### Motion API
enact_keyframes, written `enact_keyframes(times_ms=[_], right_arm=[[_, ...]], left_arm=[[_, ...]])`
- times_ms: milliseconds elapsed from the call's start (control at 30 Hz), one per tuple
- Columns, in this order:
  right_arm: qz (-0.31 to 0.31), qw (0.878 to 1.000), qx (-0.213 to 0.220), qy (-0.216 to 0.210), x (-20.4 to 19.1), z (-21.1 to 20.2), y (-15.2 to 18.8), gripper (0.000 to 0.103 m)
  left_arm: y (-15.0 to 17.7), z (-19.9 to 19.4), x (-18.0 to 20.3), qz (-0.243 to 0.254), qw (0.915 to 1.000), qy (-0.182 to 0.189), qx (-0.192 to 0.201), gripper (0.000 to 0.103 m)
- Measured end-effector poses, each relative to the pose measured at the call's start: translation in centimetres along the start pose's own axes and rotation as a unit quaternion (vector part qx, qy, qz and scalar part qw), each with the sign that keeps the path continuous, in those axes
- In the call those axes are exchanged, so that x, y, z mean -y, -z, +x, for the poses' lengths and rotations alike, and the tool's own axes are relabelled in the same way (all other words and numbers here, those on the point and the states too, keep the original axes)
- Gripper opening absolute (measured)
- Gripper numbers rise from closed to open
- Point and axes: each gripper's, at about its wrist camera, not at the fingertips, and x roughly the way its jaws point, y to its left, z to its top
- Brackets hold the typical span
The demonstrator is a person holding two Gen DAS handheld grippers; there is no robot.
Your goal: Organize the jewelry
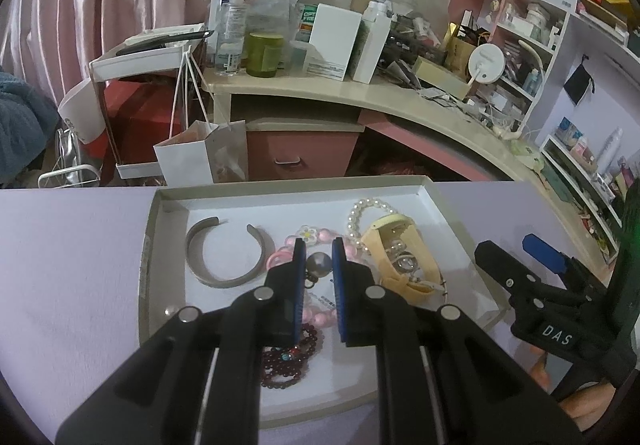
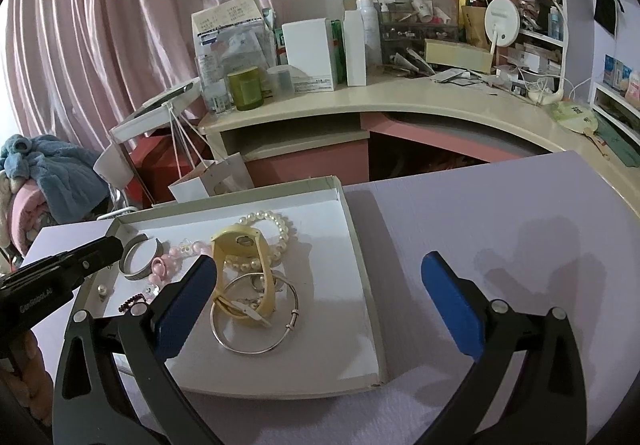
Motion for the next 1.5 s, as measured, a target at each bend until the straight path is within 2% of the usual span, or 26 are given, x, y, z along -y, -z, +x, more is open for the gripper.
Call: enact_keyframes(times_ms=[600, 633, 700, 767, 833, 900, 1100, 1233, 1500], right_arm=[[-0.001, 1.000, 0.000, 0.001, 0.1, 0.0, 0.0, 0.102], [-0.001, 1.000, 0.001, 0.001, 0.2, -0.1, 0.0, 0.102], [0.000, 1.000, 0.004, 0.002, 0.4, -0.4, 0.1, 0.102], [0.000, 1.000, 0.008, 0.002, 0.7, -0.9, 0.1, 0.102], [-0.001, 1.000, 0.017, 0.002, 0.8, -1.9, 0.1, 0.102], [-0.004, 1.000, 0.027, 0.000, 0.7, -2.9, -0.1, 0.102], [-0.007, 0.998, 0.055, -0.010, 0.4, -6.7, -0.3, 0.102], [-0.013, 0.997, 0.068, -0.016, 0.0, -9.3, -0.1, 0.102], [-0.035, 0.995, 0.091, -0.018, -1.7, -14.1, 1.4, 0.102]], left_arm=[[0.2, 0.3, 0.5, 0.004, 1.0000, 0.000, -0.003, 0.015], [0.2, 0.3, 0.5, 0.004, 1.0000, 0.002, -0.003, 0.018], [0.3, 0.0, 0.6, 0.005, 1.0000, 0.000, 0.003, 0.041], [0.5, -0.9, 0.4, 0.004, 0.9998, -0.004, 0.017, 0.054], [0.8, -2.2, 0.2, 0.001, 0.9996, -0.006, 0.028, 0.063], [1.2, -3.5, -0.1, 0.001, 0.9991, -0.012, 0.039, 0.075], [3.1, -9.1, -0.4, 0.001, 0.9955, -0.045, 0.084, 0.100], [4.6, -12.5, 0.0, 0.002, 0.9929, -0.058, 0.104, 0.101], [7.2, -16.0, 0.5, 0.003, 0.9899, -0.085, 0.113, 0.101]])
